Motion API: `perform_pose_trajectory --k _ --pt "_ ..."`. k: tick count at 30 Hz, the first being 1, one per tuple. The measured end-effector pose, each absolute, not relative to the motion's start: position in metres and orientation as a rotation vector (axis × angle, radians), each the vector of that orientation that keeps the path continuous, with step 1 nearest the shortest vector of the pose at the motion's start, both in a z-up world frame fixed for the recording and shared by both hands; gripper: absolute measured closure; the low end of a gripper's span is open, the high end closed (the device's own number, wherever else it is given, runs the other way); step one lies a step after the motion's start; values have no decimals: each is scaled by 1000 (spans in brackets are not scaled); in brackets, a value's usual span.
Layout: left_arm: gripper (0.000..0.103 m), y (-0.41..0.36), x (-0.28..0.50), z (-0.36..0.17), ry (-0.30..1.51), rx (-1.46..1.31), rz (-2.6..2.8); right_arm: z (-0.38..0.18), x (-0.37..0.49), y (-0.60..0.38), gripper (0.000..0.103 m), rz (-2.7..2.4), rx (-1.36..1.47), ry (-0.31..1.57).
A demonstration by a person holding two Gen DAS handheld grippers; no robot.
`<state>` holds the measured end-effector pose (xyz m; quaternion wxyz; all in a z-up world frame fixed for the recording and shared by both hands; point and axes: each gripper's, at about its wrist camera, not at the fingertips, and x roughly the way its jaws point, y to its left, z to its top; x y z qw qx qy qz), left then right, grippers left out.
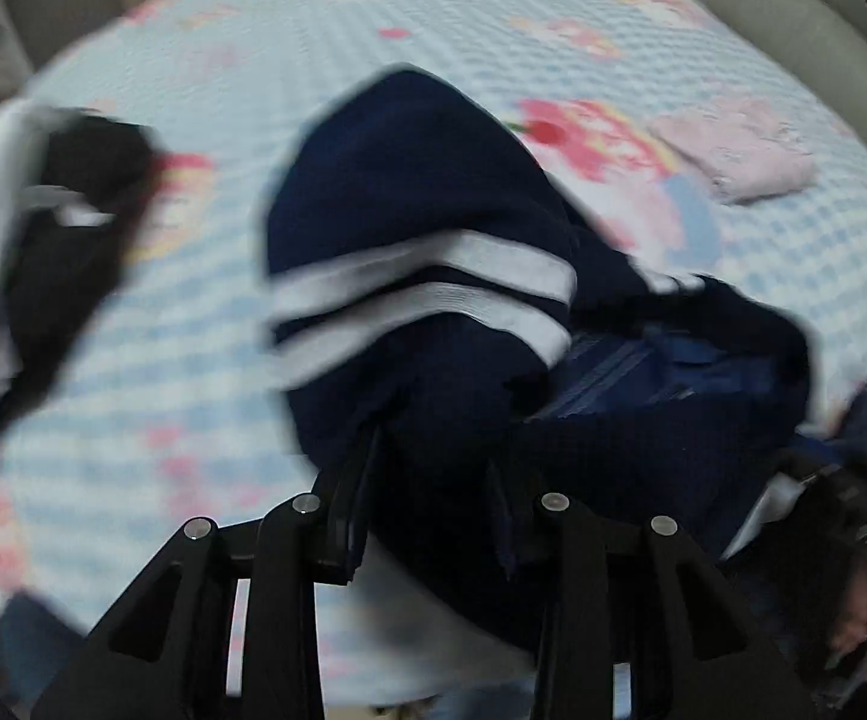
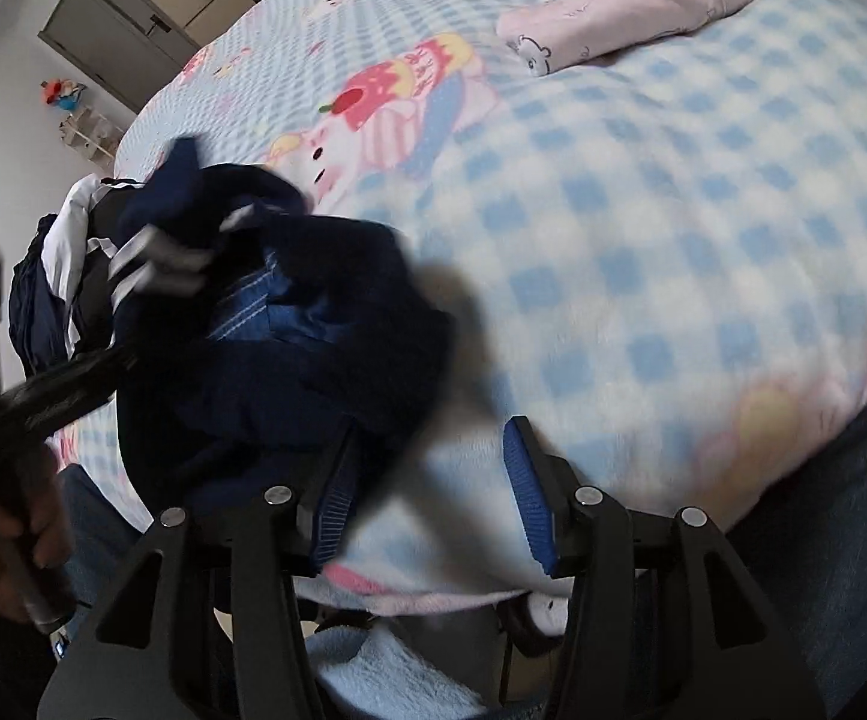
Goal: Fold clothes
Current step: 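Carry the navy garment onto open bedspread with both grippers, shaking it out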
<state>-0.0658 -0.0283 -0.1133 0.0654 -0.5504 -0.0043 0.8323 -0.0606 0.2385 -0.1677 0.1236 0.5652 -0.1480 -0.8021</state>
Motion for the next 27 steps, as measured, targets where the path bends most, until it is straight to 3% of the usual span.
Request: perform_pose_trajectory --k 4,8,12,13,14,16,17,18,20,22,27 --pt "47 -23 -71 -107 29 -1616 2517 -129 -63 236 54 -2443 1492 -399" --pt "43 -17 -76 -101 71 -1571 2522 -124 -73 223 47 -2420 1456 -378" --pt "44 -12 -81 -96 110 -1530 2526 -132 -84 208 47 -2380 1469 -339" --pt "57 -17 -86 -107 97 -1578 2525 -134 -87 205 47 -2370 1472 -330" --pt "80 -22 -90 -117 84 -1626 2524 -136 -89 201 46 -2360 1475 -321" --pt "88 -33 -95 -127 13 -1662 2522 -140 -95 193 38 -2339 1481 -302" --pt "92 -37 -96 -121 -16 -1643 2524 -141 -97 189 43 -2329 1483 -292" --pt "92 -39 -98 -108 -29 -1595 2539 -143 -100 186 77 -2319 1486 -283" --pt "92 -43 -100 -68 -33 -1443 2614 -147 -105 178 93 -2298 1491 -265" --pt "92 -52 -98 -16 -62 -1261 2704 -129 -111 175 98 -2323 1420 -256" --pt "92 -96 -48 72 -302 -786 2839 -5 -97 192 99 -2585 913 -218"
